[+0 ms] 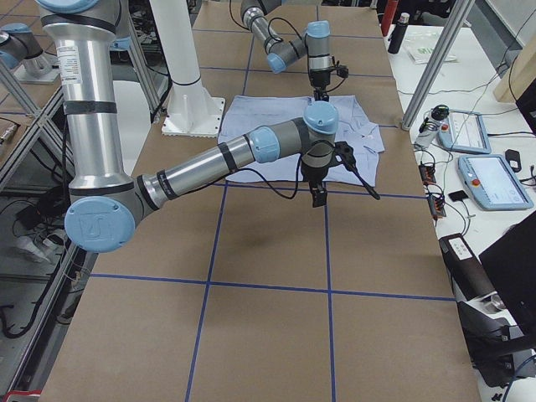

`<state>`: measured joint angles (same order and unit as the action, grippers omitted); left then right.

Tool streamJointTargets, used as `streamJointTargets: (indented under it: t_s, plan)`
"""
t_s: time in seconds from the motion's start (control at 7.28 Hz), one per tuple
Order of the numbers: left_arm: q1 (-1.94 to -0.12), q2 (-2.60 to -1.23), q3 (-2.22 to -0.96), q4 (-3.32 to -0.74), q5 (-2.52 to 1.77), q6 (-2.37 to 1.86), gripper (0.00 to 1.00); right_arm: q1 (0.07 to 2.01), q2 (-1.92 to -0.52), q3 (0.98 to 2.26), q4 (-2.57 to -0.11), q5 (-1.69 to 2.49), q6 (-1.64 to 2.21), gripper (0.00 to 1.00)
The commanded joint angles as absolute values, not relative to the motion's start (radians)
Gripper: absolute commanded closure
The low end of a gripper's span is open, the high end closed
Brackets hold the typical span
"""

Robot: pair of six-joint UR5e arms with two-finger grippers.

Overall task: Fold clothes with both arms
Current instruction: 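Fold the held sleeve across the shirt toward the collar, then release the sleeve with the left gripper while the right gripper reaches toward the collar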

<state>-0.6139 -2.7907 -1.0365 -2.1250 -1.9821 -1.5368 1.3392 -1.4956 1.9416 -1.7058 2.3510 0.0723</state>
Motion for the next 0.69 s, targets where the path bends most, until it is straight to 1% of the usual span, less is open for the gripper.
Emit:
streamJointTargets:
  t_s: [0.0,0.27,0.41,0.55]
  plan:
    - [-0.603,-2.787,-1.014,-2.146,-1.971,-1.545,0.26,1.338,-1.493,1.934,-1.706,2.355,0.075,0.00]
    - [-0.606,-2.786,-0.988,-2.137,-1.918,-1.507,0.01,1.330,-1.471,1.921,-1.706,2.422,0.118,0.00]
    - [-0.612,-2.771,-0.999,-2.129,-1.917,-1.474,0.01,1.310,-1.386,1.889,-1.706,2.425,0.223,0.00]
    - [-0.620,-2.764,-1.059,-2.015,-1.919,-1.369,0.01,1.248,-1.320,1.863,-1.704,2.424,0.306,0.00]
